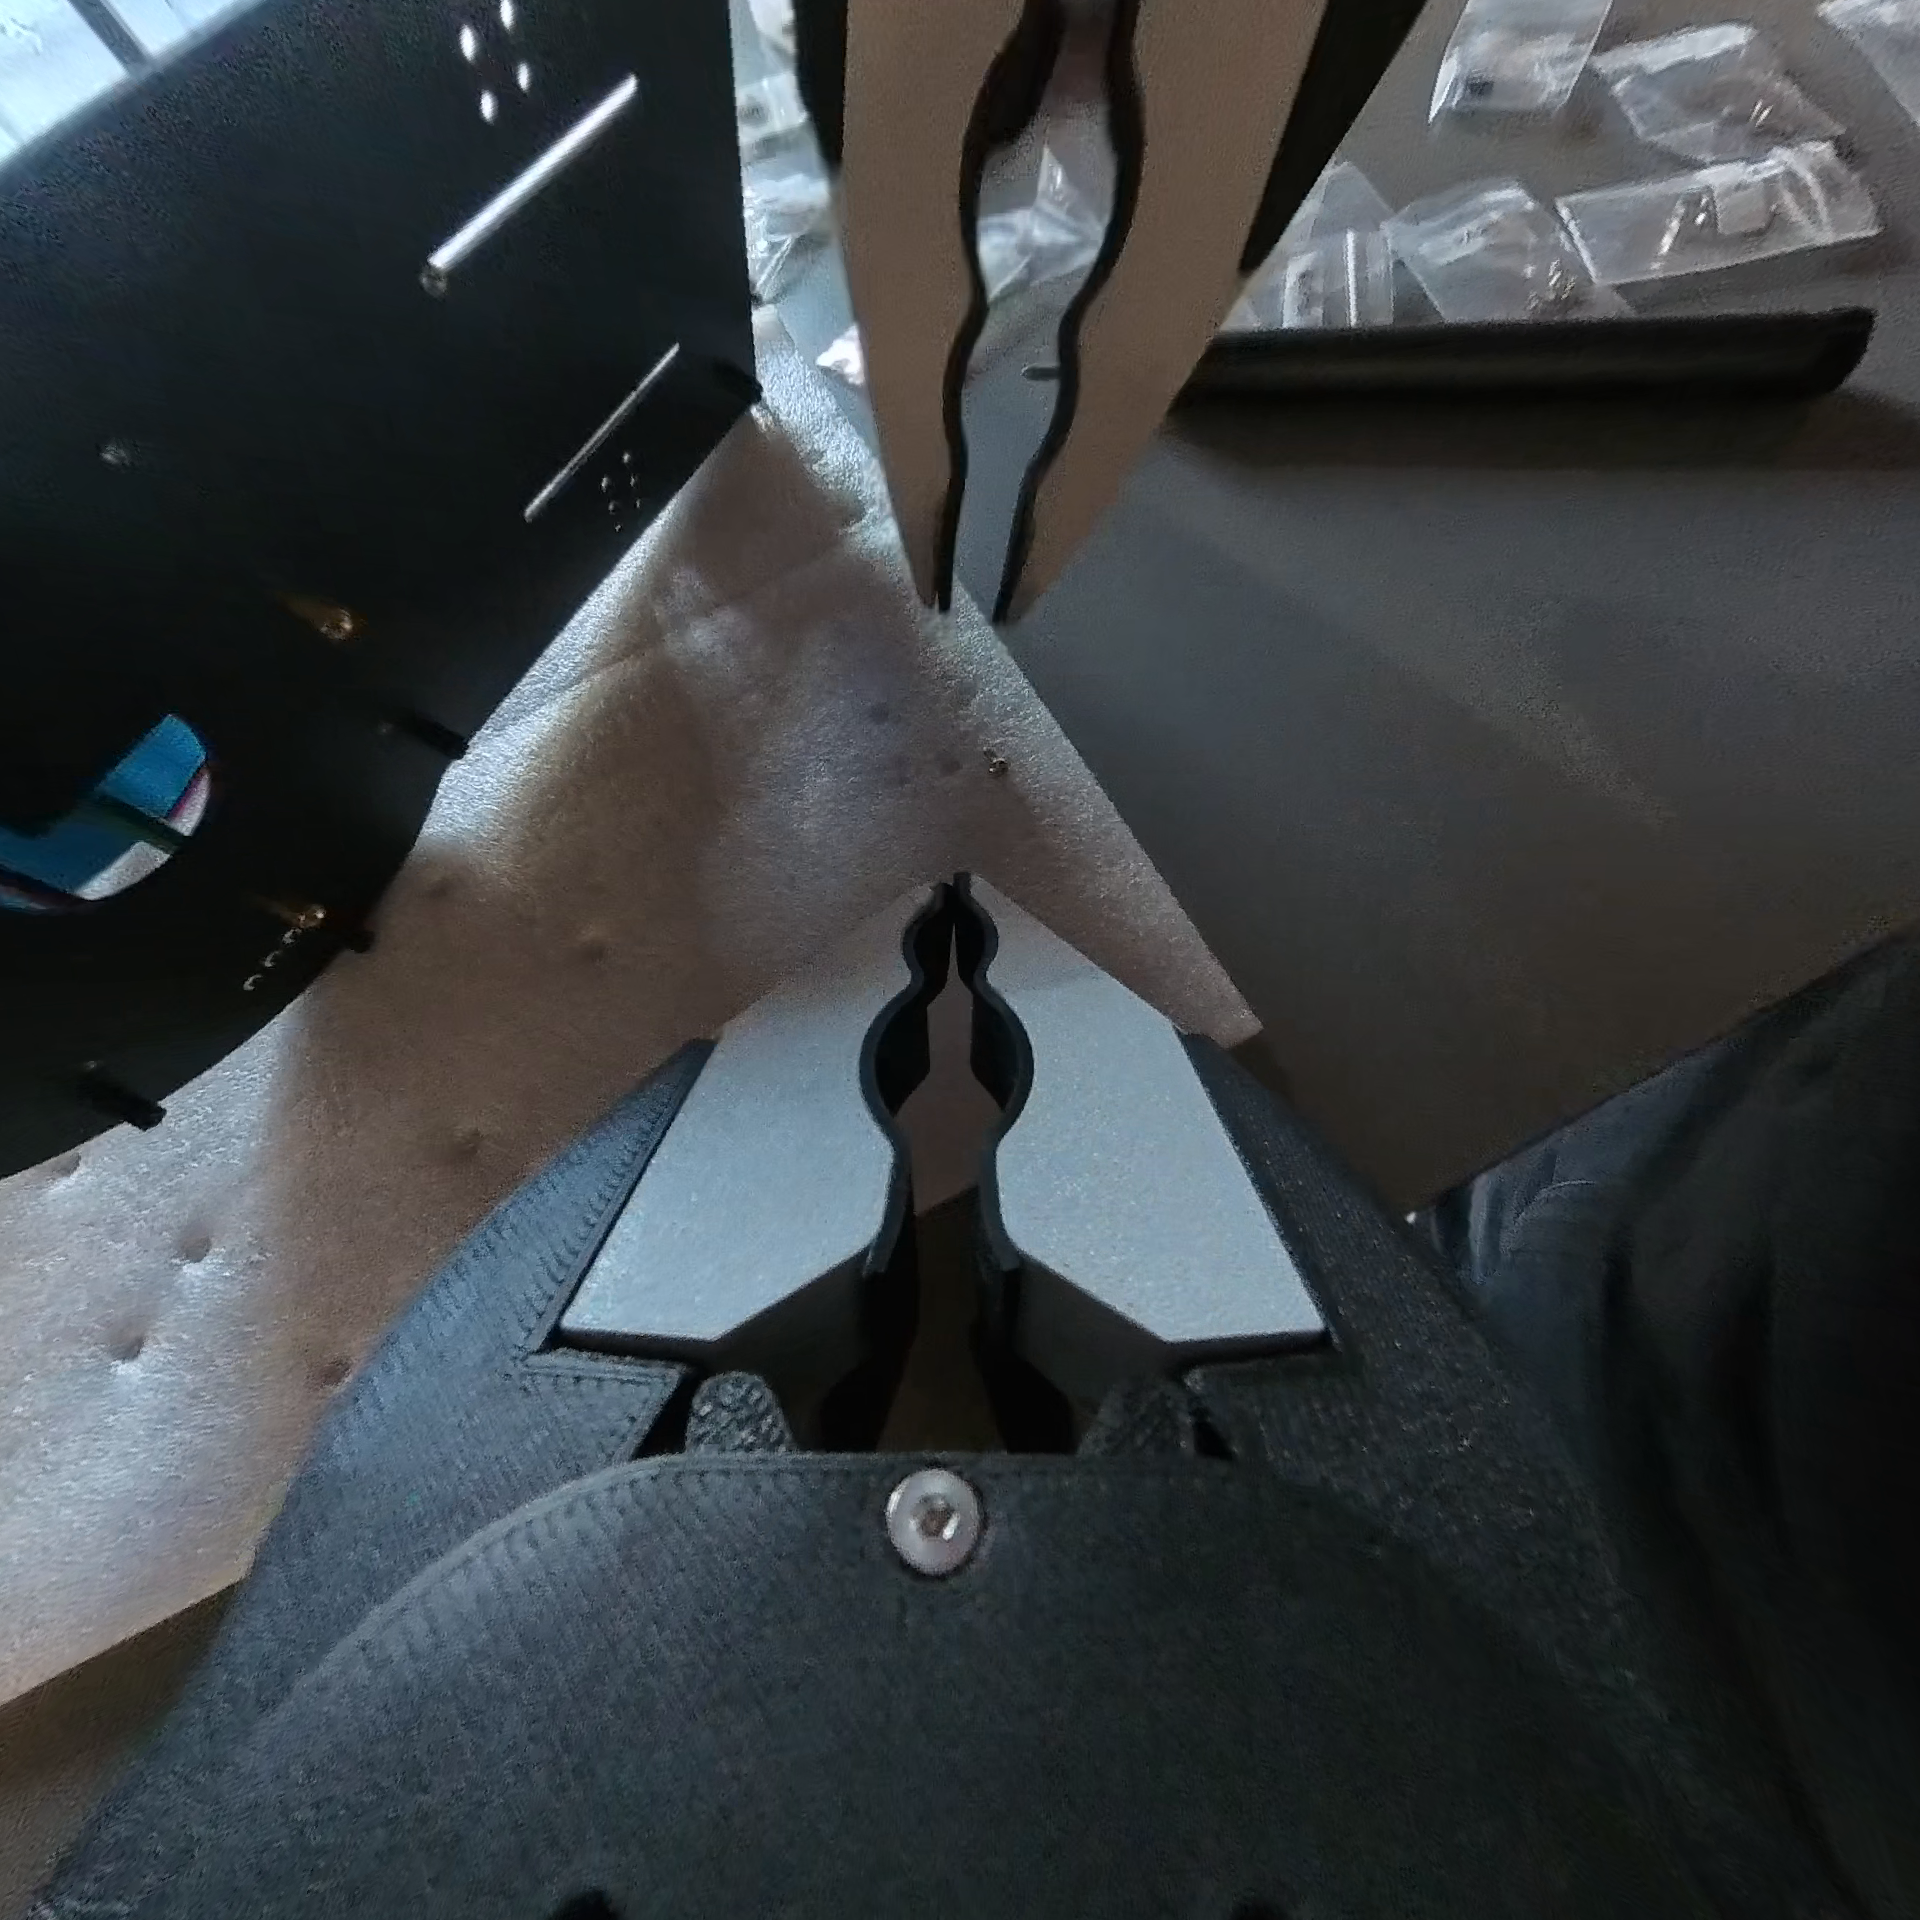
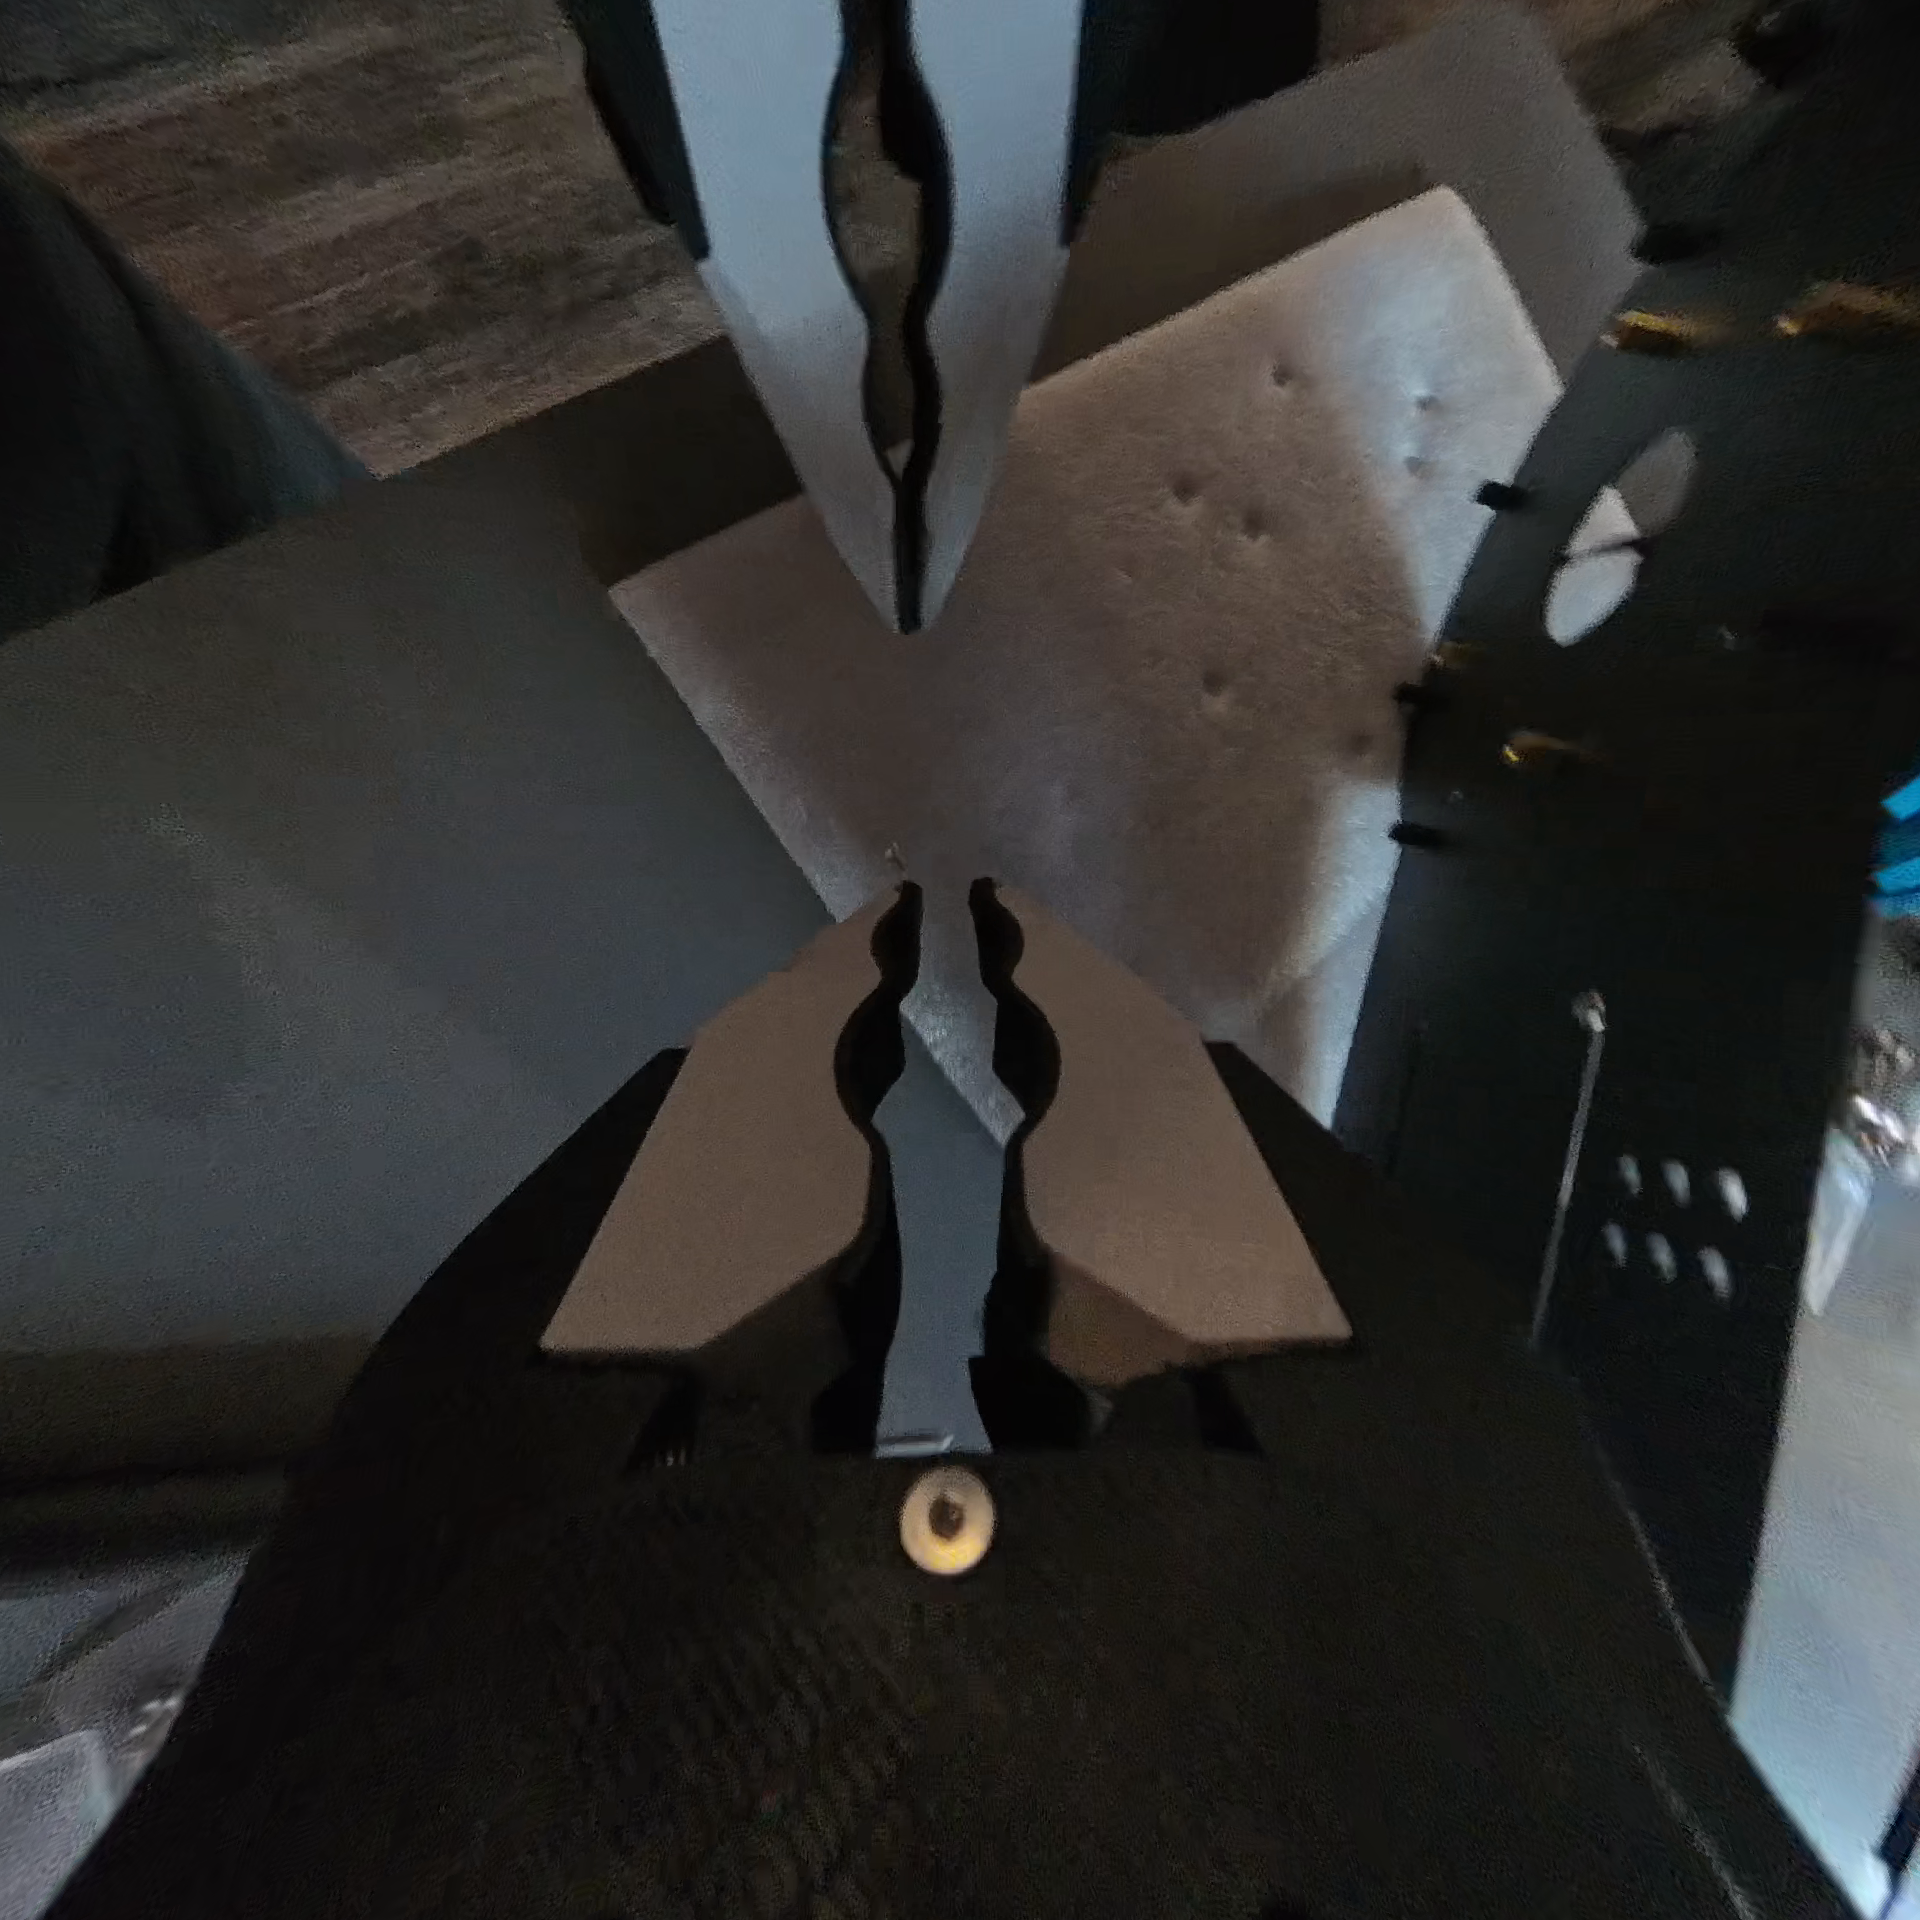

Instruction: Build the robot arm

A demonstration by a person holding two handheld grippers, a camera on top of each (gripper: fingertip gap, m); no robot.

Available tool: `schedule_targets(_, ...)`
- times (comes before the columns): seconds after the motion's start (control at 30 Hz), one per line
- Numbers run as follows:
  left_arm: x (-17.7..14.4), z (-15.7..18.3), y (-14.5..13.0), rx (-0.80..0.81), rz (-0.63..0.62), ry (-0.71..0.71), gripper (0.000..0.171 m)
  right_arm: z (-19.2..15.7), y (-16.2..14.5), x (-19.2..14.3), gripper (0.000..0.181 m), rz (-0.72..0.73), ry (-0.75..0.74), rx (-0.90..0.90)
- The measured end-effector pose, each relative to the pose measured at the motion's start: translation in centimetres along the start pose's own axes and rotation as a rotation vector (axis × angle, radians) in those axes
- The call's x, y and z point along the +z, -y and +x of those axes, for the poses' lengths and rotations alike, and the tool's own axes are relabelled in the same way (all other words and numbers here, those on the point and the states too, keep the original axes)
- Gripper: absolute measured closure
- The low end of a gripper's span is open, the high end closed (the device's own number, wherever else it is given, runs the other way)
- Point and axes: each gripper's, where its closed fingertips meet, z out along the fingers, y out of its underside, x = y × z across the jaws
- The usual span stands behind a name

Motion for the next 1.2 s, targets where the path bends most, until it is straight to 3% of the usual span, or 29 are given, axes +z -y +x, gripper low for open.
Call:
schedule_targets(0.07, 0.7, 0.0, -0.1, 0.02, -0.02, -0.006, 0.171, 0.2, -1.0, -1.0, 0.172, -0.041, -0.095, 0.101)
schedule_targets(0.17, 1.2, -0.5, 0.2, 0.027, -0.033, 0.014, 0.171, -1.6, -2.1, -1.5, 0.164, -0.103, -0.182, 0.457)
schedule_targets(0.3, 0.9, -0.8, 1.0, -0.044, 0.005, 0.007, 0.171, -4.4, 0.2, -1.1, 0.162, 0.078, -0.215, 0.757)
schedule_targets(0.63, -1.8, -3.6, -0.5, -0.03, -0.008, 0.01, 0.171, -2.1, -0.4, 0.3, 0.166, 0.128, -0.488, 1.165)
schedule_targets(0.73, -3.4, -5.4, -0.3, 0.014, 0.021, 0.009, 0.171, -1.3, -0.3, 0.5, 0.166, 0.132, -0.627, 1.245)
schedule_targets(0.83, -4.5, -6.5, 0.9, 0.026, 0.086, -0.079, 0.171, -0.8, -0.6, 1.2, 0.166, 0.099, -0.729, 1.305)
schedule_targets(0.97, -5.1, -6.0, 2.3, 0.086, 0.161, -0.223, 0.171, -0.9, -1.5, 2.3, 0.166, -0.018, -0.708, 1.237)
schedule_targets(1.1, -3.4, -4.1, 2.4, 0.119, 0.169, -0.296, 0.171, -1.9, -2.1, -0.5, 0.167, -0.029, -0.676, 1.172)
schedule_targets(1.2, -1.8, -2.4, 2.8, 0.087, 0.168, -0.311, 0.167, -3.5, -4.1, -3.1, 0.162, -0.146, -0.707, 1.19)
